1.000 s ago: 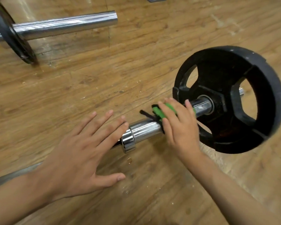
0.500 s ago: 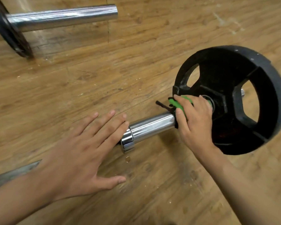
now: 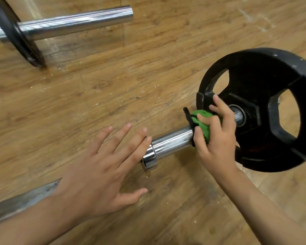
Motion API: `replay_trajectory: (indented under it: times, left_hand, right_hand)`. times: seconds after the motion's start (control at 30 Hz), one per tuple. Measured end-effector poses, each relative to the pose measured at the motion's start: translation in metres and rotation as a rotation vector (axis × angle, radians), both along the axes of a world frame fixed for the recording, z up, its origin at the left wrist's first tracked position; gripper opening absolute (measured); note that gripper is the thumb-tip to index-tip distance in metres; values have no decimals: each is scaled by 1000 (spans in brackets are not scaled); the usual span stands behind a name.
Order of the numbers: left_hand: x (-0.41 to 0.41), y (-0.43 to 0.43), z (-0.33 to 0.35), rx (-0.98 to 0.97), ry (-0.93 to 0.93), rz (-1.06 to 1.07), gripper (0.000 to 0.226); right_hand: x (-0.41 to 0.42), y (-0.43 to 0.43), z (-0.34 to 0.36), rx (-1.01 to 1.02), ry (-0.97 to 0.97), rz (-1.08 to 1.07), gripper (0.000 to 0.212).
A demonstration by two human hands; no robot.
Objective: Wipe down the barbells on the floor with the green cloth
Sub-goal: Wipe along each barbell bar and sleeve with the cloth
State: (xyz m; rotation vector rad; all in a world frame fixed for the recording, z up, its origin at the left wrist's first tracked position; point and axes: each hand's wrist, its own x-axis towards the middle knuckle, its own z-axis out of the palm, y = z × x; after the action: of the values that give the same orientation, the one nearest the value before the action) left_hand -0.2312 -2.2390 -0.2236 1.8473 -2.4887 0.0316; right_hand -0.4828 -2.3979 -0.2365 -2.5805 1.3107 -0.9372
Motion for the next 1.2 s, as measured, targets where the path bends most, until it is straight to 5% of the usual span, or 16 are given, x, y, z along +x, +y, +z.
replay_trajectory:
  times: [0.27, 0.4, 0.53, 0.73, 1.0, 1.13, 1.2]
  left_hand:
    - [3, -4, 3, 53, 6, -6, 99]
    - [5, -7, 5, 80, 5, -5, 100]
    - [10, -12, 5, 101, 16, 4, 101]
    - [20, -17, 4, 81, 45, -8, 98]
    - [27, -28, 4, 93, 28, -12, 101]
    - [32, -31, 6, 105, 22, 8, 103]
    - [35, -33, 7, 115, 2, 16, 104]
  right_hand:
    - [25, 27, -2, -179, 110, 280, 33]
    - [8, -25, 2, -89, 65, 33, 34]
    - [41, 14, 2, 17, -7, -144, 33]
    - [26, 9, -5, -148, 248, 330, 42]
    - [41, -4, 1, 43, -52, -243, 42]
    - [67, 36, -10, -104, 115, 194, 41]
    - [46, 5, -14, -180, 181, 230, 44]
